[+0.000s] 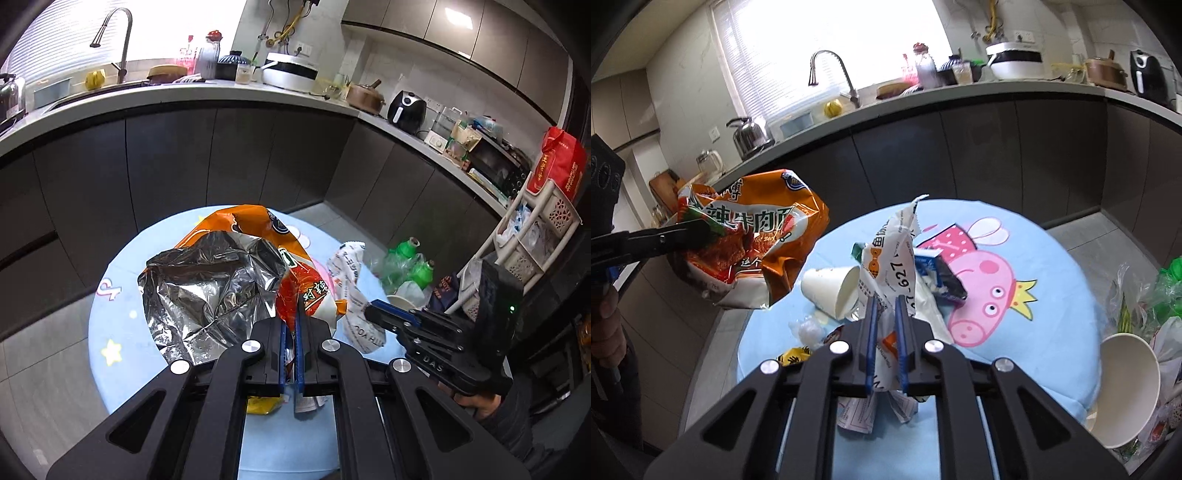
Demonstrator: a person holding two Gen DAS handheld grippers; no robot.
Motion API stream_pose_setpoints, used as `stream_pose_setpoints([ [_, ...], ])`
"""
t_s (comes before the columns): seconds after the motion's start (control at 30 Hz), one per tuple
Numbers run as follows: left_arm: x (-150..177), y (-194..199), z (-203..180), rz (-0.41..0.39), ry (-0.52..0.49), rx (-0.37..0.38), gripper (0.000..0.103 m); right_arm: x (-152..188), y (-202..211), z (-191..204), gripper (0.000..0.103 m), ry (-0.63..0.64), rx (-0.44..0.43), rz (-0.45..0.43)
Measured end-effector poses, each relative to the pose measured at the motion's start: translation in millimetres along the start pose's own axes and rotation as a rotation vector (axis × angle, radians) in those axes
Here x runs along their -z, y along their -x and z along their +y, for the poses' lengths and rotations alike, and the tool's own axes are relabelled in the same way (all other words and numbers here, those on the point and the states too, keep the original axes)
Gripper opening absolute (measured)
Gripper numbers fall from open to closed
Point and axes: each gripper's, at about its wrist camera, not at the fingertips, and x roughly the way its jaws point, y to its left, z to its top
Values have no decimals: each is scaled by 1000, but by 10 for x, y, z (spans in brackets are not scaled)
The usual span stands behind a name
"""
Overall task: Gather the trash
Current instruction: 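Carry the silver foil bag with the left tool over the white bucket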
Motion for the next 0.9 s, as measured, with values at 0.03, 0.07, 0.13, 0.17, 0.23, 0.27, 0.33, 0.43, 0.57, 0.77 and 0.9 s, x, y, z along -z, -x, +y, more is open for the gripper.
stream_pose_setpoints([
  [0.03, -13, 12, -38, -4, -3, 6, 3, 8, 70, -21, 5, -6, 11, -11],
  [0.07, -16, 22, -60, -6, -7, 12, 3, 16, 128, -42, 5, -12, 25, -23],
  [0.13, -47, 26, -154, -10, -27, 27, 3, 8, 257, -105, 5, -32, 34, -48],
  [0.17, -58, 25, -199, -12, -39, 34, 3, 13, 333, -143, 5, -41, 44, -61],
  [0.23, -93, 4, -308, -13, -61, 52, 3, 18, 473, -207, 5, -53, 69, -82],
  [0.27, -118, -11, -371, -13, -70, 66, 3, 27, 526, -243, 5, -59, 80, -90],
  [0.33, -154, -55, -490, -11, -86, 93, 3, 34, 679, -344, 5, -80, 110, -118],
  [0.43, -186, -153, -700, -4, -119, 133, 3, 76, 889, -510, 5, -108, 160, -161],
  [0.57, -250, -403, -1091, 27, -172, 196, 3, 167, 1163, -829, 5, -169, 251, -205],
  [0.77, -280, -1041, -1725, 120, -259, 289, 3, 432, 1387, -1292, 5, -277, 356, -212],
  [0.9, -218, -1629, -2191, 211, -321, 318, 3, 603, 1451, -1544, 5, -324, 391, -210],
])
